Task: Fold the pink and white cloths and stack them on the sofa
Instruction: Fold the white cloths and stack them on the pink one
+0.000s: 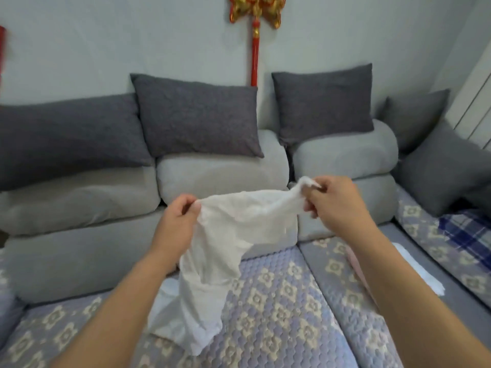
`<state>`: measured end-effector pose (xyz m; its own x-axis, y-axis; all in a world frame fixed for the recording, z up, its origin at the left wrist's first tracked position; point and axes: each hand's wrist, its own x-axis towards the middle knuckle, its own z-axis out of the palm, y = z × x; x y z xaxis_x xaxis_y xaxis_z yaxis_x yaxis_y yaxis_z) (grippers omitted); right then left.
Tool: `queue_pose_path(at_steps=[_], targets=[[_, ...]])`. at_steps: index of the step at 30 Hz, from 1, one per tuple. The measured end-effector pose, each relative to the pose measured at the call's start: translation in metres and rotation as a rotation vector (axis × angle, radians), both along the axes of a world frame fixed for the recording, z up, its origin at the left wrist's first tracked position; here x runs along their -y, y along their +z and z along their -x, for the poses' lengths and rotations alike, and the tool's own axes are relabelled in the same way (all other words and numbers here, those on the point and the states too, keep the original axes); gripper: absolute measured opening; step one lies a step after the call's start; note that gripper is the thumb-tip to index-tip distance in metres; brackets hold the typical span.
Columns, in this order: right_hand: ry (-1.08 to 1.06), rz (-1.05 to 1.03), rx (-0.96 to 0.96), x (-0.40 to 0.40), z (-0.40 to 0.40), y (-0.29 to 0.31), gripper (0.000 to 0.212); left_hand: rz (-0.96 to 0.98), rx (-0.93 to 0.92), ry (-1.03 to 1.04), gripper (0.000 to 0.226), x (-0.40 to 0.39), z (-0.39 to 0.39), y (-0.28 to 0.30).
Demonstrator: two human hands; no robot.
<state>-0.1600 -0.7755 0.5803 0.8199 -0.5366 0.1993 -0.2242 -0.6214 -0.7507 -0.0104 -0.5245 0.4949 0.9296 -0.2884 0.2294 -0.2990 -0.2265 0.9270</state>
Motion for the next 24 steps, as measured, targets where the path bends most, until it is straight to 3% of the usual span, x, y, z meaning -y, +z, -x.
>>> queue_pose_path(at_steps=[2,3,7,9,11,12,14,15,17,19,22,24], targets=[[-0.071,0.1,0.014,0.007,0.001,0.021,0.035,-0.027,0.063,-0.061,0.033,0.0,-0.006,0.034],[-0.065,0.02,0.065,0.009,0.003,0.033,0.035,-0.055,0.092,-0.079,0.033,0.001,-0.007,0.05],[0.135,-0.748,0.307,-0.006,0.013,0.086,0.021,-0.292,0.216,-0.038,0.022,0.009,-0.01,0.095],[0.255,-0.822,0.39,-0.019,0.014,0.104,0.023,-0.479,0.326,0.015,0.017,0.019,-0.01,0.103],[0.262,-0.606,0.398,-0.035,0.01,0.117,0.032,-0.469,0.386,0.065,0.004,0.032,0.001,0.11],[0.233,-0.386,0.377,-0.042,0.008,0.121,0.037,-0.329,0.357,0.03,0.005,0.039,0.014,0.115],[0.187,-0.004,0.327,-0.05,0.003,0.129,0.044,0.004,0.232,-0.169,0.033,0.056,0.045,0.125],[0.189,0.076,0.319,-0.053,0.001,0.134,0.044,0.045,0.229,-0.252,0.045,0.064,0.062,0.13],[0.203,0.073,0.354,-0.056,-0.001,0.144,0.044,-0.09,0.354,-0.291,0.052,0.072,0.082,0.136],[0.145,0.072,0.421,-0.053,-0.004,0.156,0.046,-0.222,0.428,-0.205,0.05,0.075,0.081,0.133],[-0.048,0.187,0.521,-0.037,-0.005,0.176,0.047,-0.235,0.342,-0.182,0.041,0.07,0.073,0.113],[-0.157,0.144,0.589,-0.019,-0.004,0.182,0.046,-0.275,0.284,-0.15,0.027,0.063,0.071,0.098]])
